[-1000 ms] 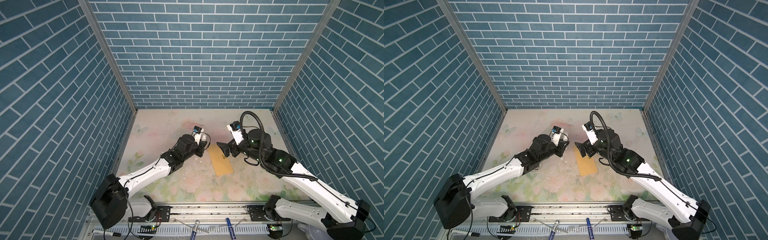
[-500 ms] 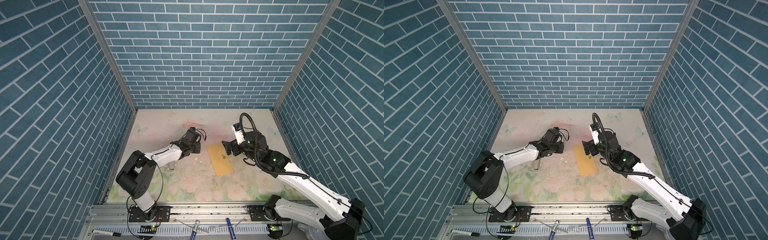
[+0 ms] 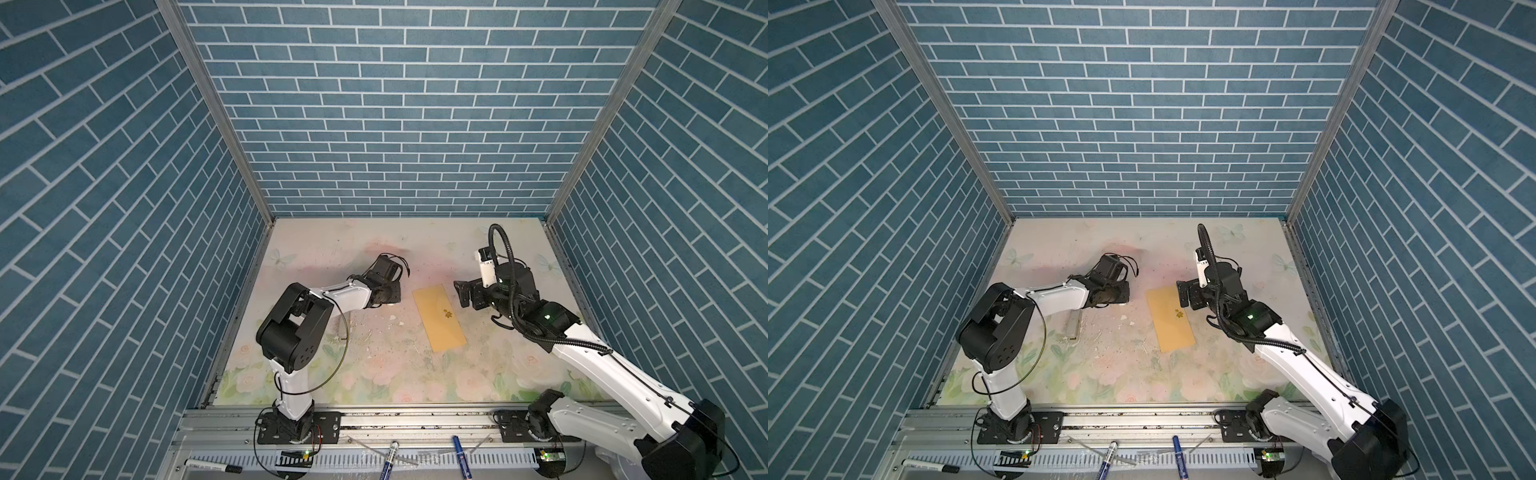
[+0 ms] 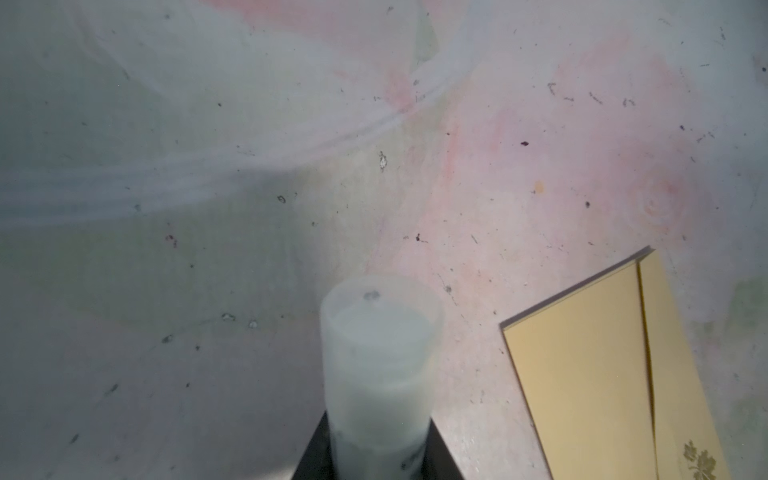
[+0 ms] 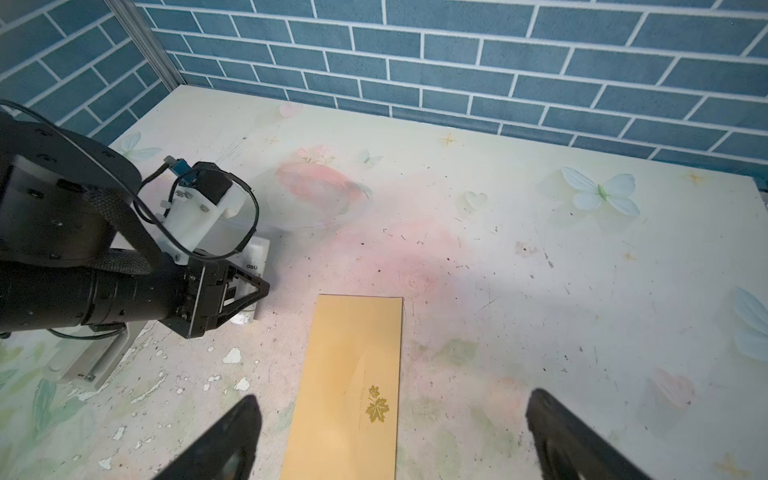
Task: Place the letter into the envelope and seal it
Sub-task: 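Lower the capped glue stick with the left gripper and lay it on the table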
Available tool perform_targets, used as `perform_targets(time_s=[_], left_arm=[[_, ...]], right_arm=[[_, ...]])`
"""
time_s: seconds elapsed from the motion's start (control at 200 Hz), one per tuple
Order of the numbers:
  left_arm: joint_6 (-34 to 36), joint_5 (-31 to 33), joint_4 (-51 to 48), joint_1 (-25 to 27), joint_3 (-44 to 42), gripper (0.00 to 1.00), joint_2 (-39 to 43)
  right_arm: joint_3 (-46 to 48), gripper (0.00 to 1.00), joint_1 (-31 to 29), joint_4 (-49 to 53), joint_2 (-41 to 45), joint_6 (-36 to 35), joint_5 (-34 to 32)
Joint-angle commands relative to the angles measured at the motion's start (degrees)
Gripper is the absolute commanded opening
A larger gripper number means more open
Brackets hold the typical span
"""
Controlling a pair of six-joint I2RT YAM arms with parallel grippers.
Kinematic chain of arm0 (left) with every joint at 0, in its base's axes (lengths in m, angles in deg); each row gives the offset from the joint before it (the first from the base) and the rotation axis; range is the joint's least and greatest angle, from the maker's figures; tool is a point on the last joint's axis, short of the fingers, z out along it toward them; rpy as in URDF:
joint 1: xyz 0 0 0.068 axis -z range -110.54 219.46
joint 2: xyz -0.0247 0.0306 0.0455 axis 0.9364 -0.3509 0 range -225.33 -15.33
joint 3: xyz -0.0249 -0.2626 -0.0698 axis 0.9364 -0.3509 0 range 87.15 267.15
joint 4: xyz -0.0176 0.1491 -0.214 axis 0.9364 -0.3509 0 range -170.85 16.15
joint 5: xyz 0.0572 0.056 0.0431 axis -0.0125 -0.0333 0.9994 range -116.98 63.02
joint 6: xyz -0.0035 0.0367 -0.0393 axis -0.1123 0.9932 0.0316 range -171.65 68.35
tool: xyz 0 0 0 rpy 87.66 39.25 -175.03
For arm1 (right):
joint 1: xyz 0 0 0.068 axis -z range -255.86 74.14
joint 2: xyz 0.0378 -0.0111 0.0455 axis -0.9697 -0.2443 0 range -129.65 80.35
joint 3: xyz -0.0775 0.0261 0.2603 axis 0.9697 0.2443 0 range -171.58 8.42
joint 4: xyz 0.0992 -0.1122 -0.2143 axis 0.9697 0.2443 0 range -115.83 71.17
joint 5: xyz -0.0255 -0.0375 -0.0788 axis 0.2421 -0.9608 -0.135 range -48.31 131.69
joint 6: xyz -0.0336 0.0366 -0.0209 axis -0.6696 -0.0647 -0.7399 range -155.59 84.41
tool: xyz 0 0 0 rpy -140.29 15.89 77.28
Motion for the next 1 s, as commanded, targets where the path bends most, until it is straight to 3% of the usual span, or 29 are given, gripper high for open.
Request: perform_targets(time_s=[0.0, 0.335, 0.995], left_arm=[[-0.5, -0.5, -1.4, -0.5, 1.3, 0.09, -1.1], [-1.2, -0.1, -1.1, -1.2, 0.6, 0.27, -2.3], [-3.7, -1.1, 1.2, -2.1, -1.5, 0.42, -2.2]], right_arm=[[1.5, 0.99, 0.8, -1.0, -1.1, 2.4, 1.4], [1.6, 0.99, 1.9, -0.5, -2.6, 2.8, 2.9], [1.6, 0.99, 3.3, 0.3, -3.5, 2.7, 4.1]])
